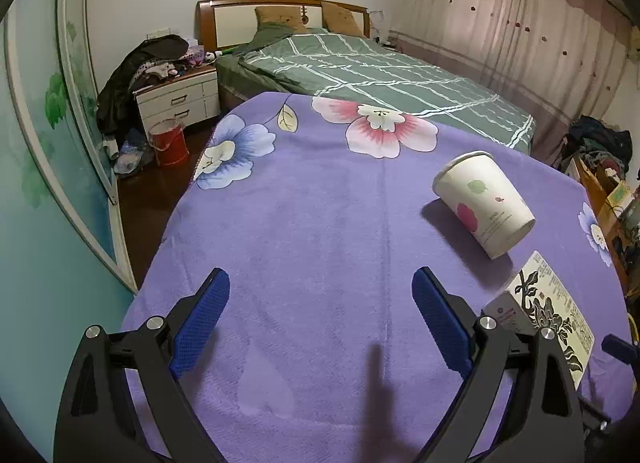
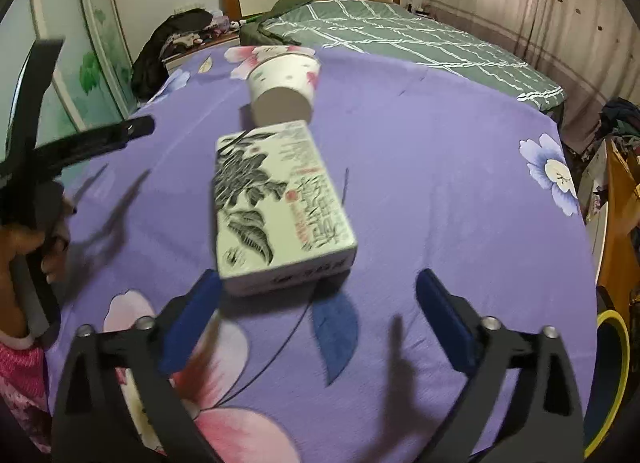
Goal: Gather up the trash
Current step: 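Move the right gripper to the flower-print tissue box and grasp it, then carry the tissue box with the right gripper into the bin and release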
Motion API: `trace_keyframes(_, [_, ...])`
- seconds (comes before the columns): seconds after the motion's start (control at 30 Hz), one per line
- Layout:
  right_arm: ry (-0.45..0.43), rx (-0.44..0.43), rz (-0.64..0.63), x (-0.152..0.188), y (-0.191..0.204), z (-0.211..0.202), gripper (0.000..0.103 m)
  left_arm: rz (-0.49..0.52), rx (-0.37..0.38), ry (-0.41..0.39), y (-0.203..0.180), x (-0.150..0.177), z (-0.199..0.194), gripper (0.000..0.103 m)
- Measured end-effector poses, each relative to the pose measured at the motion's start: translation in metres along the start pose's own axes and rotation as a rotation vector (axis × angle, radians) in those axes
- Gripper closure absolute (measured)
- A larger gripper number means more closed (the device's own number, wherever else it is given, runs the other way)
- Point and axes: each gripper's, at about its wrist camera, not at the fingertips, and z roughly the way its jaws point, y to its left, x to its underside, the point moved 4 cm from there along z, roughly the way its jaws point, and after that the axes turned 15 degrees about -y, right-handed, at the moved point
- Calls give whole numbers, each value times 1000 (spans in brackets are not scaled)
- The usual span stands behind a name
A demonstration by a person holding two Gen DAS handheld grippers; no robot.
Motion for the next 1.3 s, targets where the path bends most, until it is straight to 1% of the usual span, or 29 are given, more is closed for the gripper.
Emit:
trace_keyframes(0.13, [30, -59, 7, -4, 2, 10, 8, 5, -1, -3, -1, 0, 0, 12])
trace_keyframes(0.27, [64, -54, -31, -7, 5, 31, 8, 3, -2, 5, -1, 2, 1, 12])
trace_keyframes(0.37, [62, -66, -8, -8, 6, 38, 8, 2, 2, 11, -2, 4, 2, 12])
trace_keyframes(0.4, [46, -76, 9, -8, 5, 37, 9, 3, 5, 14, -3, 4, 3, 12])
trace_keyframes(0.5, [17, -74, 11, -7, 6, 32, 29, 9, 8, 17, -5, 5, 3, 12])
trace_keyframes(0.67, [19, -62, 28, -1, 5, 22, 29, 14, 12, 18, -8, 7, 3, 12])
trace_keyframes(0.8, [-4, -56, 80, 9, -5, 2, 30, 17, 17, 23, -9, 8, 1, 12])
trace_keyframes(0.97, [-62, 20, 175, 20, -41, -28, 30, 27, 27, 25, -13, 9, 1, 12])
trace_keyframes(1.1, [-79, 152, 242, 35, -89, -49, 30, 35, 32, 18, -16, 9, -2, 12])
trace_keyframes(1.13, [-80, 166, 256, 37, -96, -52, 30, 35, 33, 18, -16, 9, -2, 12])
trace_keyframes(1.3, [-87, 296, 368, 64, -158, -83, 30, 43, 34, 14, -19, 9, -4, 12])
